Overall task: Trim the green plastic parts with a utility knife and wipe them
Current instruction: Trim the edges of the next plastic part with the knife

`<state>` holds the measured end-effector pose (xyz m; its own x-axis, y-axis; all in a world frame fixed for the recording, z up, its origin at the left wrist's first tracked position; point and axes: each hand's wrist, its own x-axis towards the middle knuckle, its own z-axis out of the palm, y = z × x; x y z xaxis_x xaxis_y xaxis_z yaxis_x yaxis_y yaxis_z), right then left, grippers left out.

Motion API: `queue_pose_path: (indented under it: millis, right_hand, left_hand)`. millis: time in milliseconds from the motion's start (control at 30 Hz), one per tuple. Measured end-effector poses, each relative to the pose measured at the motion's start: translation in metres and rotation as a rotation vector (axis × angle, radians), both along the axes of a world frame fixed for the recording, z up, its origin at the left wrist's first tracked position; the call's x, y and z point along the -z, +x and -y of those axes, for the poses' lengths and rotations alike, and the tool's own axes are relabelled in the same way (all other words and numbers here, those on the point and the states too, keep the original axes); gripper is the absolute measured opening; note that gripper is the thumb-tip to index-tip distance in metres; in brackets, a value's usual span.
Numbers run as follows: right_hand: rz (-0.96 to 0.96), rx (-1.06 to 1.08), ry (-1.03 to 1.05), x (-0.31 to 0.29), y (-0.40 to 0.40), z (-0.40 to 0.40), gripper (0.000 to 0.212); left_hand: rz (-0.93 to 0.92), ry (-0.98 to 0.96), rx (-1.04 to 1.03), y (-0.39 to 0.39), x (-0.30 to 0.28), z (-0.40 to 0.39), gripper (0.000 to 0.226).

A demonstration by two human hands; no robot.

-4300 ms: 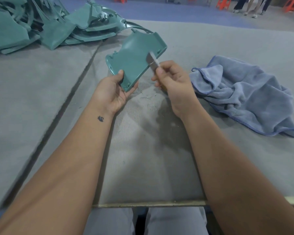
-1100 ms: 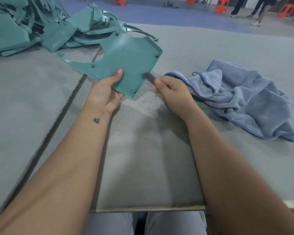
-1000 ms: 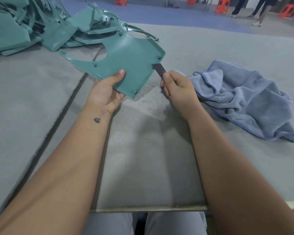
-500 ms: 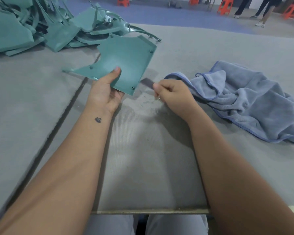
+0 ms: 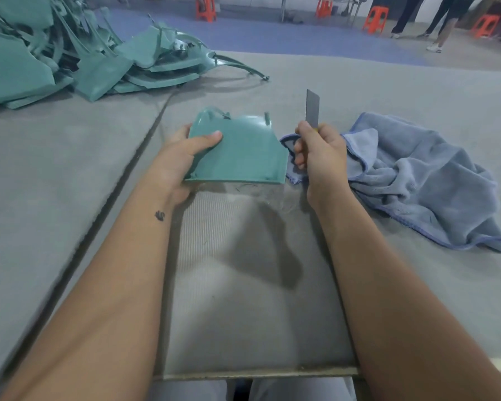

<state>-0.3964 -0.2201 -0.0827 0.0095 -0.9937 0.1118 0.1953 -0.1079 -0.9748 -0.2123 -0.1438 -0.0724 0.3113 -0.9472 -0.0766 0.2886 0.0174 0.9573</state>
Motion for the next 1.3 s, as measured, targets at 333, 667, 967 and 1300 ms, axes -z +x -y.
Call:
queue_pose_path:
  millis: [333, 667, 967, 1300]
  right_hand:
    - [-0.011, 0.032, -0.068, 0.003, -0.002, 0.002, 0.025]
    - [-0.698, -0.144, -0.333, 0.017, 0.007, -0.001, 0.045]
    - [-0.913, 0.053, -0.524, 0.005, -0.002, -0.005, 0.020]
    - [-0.957, 0.153, -0.601, -0.011, -0.004, -0.014, 0.027]
  left_hand:
    - [0.042, 0.083, 0.281, 0.016, -0.001, -0.010, 0.019]
    - [0.166, 0.116, 0.660, 0.023, 0.002, -0.017, 0.039]
    - [-0.300, -0.160, 0.437, 0.045, 0.006, -0.027, 0.051]
    - [-0.857, -0.433, -0.094, 0.039, 0.013, -0.009, 0.042]
